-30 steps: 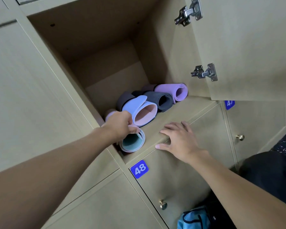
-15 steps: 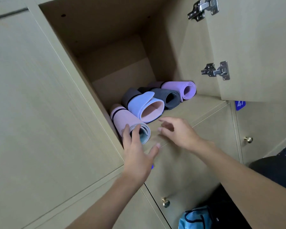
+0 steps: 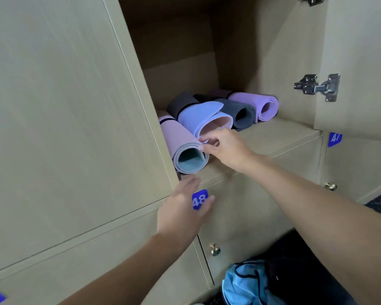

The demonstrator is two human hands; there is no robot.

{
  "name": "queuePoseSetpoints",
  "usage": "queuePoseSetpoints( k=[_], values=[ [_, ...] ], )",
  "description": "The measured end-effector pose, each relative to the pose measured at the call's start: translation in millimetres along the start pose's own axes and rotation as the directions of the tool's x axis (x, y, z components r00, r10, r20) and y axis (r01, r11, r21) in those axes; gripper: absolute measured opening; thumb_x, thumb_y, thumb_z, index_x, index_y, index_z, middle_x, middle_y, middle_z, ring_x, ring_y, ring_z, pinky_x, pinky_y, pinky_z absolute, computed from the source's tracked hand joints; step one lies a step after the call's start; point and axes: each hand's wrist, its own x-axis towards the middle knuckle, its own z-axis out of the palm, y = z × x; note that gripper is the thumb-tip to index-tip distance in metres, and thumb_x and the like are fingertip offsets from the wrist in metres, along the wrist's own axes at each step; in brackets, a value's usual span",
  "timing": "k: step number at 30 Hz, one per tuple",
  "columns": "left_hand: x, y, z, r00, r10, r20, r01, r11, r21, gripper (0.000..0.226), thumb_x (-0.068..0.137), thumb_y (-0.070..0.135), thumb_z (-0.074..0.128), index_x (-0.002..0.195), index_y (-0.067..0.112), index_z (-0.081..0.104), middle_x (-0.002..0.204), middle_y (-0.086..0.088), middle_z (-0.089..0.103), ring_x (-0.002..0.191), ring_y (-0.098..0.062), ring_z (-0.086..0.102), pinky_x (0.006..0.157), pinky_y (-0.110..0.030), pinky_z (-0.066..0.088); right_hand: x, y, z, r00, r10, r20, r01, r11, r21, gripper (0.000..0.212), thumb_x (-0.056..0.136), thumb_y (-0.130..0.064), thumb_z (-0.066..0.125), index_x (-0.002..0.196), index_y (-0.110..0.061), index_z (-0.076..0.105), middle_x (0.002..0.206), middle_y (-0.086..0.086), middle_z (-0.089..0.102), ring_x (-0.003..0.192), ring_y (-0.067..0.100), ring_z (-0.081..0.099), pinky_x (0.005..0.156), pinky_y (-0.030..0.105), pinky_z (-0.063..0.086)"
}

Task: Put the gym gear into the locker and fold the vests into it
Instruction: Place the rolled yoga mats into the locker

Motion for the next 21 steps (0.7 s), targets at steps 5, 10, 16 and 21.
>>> queuePoseSetpoints(
  k=[5, 10, 16, 21],
  values=[
    [-1, -11, 21, 0.996, 0.039, -0.079, -0.041, 0.999, -0.027, 0.043, 0.093, 0.041, 0.064, 0.134, 0.033, 0.058, 0.146, 0.025, 0.045, 0.119, -0.006, 0.057, 0.090, -0.030, 0.051, 23, 6, 22, 0.999, 0.021, -0.024, -0.022, 0.998, -0.059, 0.030, 0.090, -0.039, 0.069, 0.114, -0.021, 0.071, 0.091, 0.000, 0.066, 0.085, 0.017, 0.058, 0.073, 0.031, 0.045],
    [2, -13, 36, 0.985, 0.029, -0.172, -0.043, 0.996, -0.078, 0.046, 0.087, 0.046, 0.059, 0.129, 0.029, 0.062, 0.141, 0.020, 0.052, 0.117, -0.002, 0.049, 0.084, -0.023, 0.045, 36, 9, 36, 0.998, 0.051, -0.048, -0.053, 0.998, -0.028, 0.028, 0.089, -0.038, 0.071, 0.112, -0.022, 0.071, 0.090, 0.003, 0.067, 0.081, 0.021, 0.060, 0.074, 0.034, 0.049],
    [3, -16, 39, 0.981, 0.027, -0.190, -0.043, 0.996, -0.078, 0.051, 0.085, 0.054, 0.049, 0.129, 0.030, 0.062, 0.139, 0.024, 0.051, 0.120, 0.003, 0.045, 0.084, -0.018, 0.042, 53, 13, 47, 0.991, 0.104, -0.079, -0.111, 0.989, -0.101, 0.023, 0.087, -0.041, 0.071, 0.096, -0.020, 0.072, 0.088, 0.002, 0.065, 0.084, 0.024, 0.060, 0.074, 0.036, 0.050],
    [3, -16, 39, 0.981, 0.028, -0.194, -0.047, 0.995, -0.092, 0.055, 0.082, 0.057, 0.040, 0.127, 0.034, 0.061, 0.139, 0.027, 0.049, 0.118, 0.002, 0.046, 0.083, -0.022, 0.047, 68, 13, 54, 0.971, 0.227, -0.076, -0.237, 0.959, -0.156, 0.043, 0.086, -0.048, 0.069, 0.065, -0.013, 0.054, 0.070, 0.006, 0.058, 0.073, 0.031, 0.057, 0.065, 0.037, 0.047]
  ],
)
